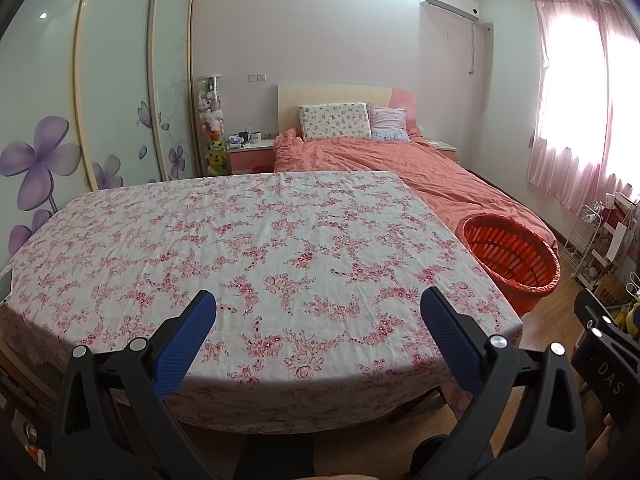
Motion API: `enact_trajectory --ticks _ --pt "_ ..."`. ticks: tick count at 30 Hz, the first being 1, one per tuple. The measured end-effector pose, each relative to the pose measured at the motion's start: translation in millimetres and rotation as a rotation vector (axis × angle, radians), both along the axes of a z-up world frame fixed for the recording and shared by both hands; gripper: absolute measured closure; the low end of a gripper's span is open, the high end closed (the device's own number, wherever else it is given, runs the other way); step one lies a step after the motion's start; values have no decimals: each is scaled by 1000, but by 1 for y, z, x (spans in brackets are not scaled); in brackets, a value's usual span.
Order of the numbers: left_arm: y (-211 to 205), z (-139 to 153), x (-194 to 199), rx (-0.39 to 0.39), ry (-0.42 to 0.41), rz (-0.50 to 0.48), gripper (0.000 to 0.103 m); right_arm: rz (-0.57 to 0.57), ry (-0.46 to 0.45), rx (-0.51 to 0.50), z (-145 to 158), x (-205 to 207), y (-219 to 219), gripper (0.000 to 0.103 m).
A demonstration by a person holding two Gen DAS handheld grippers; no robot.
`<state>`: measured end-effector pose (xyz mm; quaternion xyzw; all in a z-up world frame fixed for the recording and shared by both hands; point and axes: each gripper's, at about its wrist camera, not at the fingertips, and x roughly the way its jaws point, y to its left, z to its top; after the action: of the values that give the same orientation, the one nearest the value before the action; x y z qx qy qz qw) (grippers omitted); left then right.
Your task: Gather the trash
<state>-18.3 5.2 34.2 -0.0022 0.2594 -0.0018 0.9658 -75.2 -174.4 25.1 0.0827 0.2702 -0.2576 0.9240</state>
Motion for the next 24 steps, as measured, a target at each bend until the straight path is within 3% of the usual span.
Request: enact_trajectory --ticks 24 --pt "2 -6 1 -1 12 5 2 0 2 -1 0 1 0 4"
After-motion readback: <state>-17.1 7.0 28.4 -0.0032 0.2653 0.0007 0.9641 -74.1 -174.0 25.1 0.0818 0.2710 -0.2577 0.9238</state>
